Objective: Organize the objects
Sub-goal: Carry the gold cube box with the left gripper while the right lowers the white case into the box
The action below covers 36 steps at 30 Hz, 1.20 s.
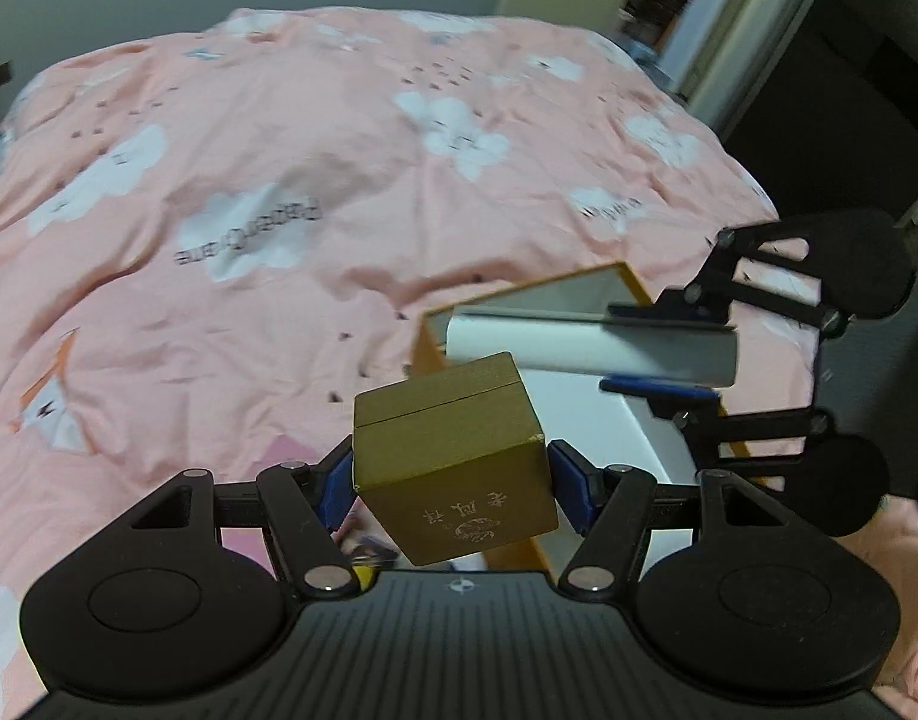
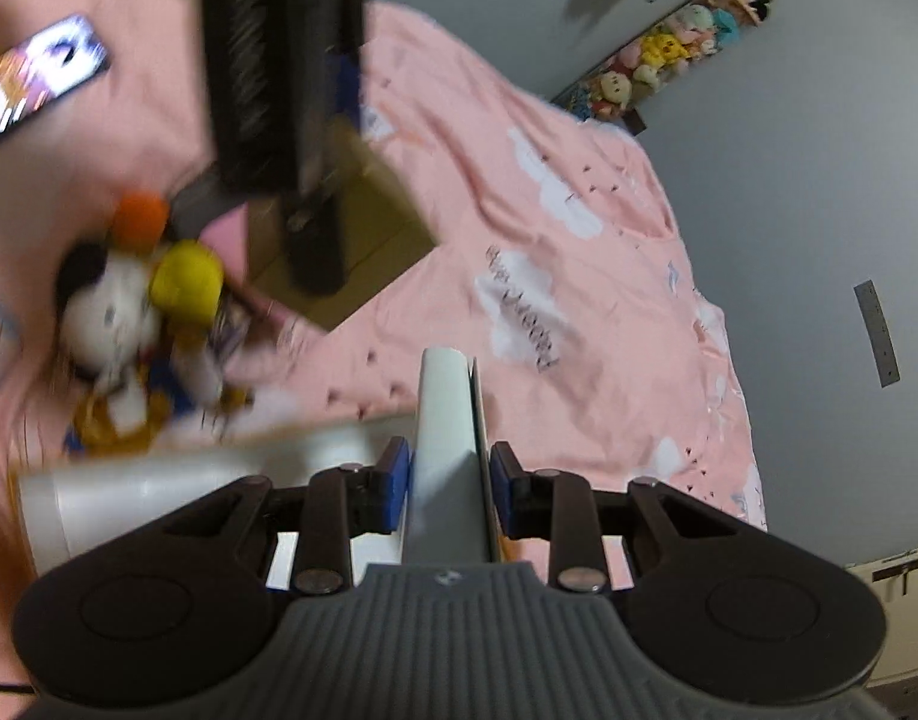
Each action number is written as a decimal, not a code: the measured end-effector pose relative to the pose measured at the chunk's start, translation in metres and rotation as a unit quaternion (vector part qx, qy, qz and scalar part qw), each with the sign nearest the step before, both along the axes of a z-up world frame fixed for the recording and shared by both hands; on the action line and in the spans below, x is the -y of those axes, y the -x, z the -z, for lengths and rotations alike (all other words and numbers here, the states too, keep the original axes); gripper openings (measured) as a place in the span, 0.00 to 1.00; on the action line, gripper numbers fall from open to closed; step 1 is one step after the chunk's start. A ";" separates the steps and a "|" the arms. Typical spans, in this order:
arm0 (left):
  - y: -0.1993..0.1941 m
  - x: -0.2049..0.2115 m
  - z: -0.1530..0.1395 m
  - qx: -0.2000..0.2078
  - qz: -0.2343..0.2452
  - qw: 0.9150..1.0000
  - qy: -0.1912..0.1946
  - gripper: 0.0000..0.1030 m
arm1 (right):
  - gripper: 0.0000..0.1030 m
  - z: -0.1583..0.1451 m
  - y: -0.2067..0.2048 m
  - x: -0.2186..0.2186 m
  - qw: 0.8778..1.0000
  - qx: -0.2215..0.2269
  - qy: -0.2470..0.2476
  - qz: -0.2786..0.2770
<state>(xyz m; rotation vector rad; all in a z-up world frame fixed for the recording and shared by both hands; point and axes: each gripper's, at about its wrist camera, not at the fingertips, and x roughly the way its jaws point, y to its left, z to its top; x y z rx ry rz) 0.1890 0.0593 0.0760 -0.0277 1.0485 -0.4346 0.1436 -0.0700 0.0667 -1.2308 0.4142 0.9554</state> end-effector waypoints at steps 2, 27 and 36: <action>-0.005 0.009 0.004 -0.010 0.012 1.000 0.002 0.73 | 0.30 0.014 0.001 0.009 1.000 -0.001 0.016 -0.008; -0.069 0.079 0.061 -0.085 0.085 0.992 -0.047 0.72 | 0.34 0.177 -0.028 0.072 0.964 0.113 0.174 -0.165; -0.076 0.095 0.065 -0.077 0.088 0.992 -0.042 0.71 | 0.35 0.185 -0.039 0.074 0.980 0.089 0.157 -0.086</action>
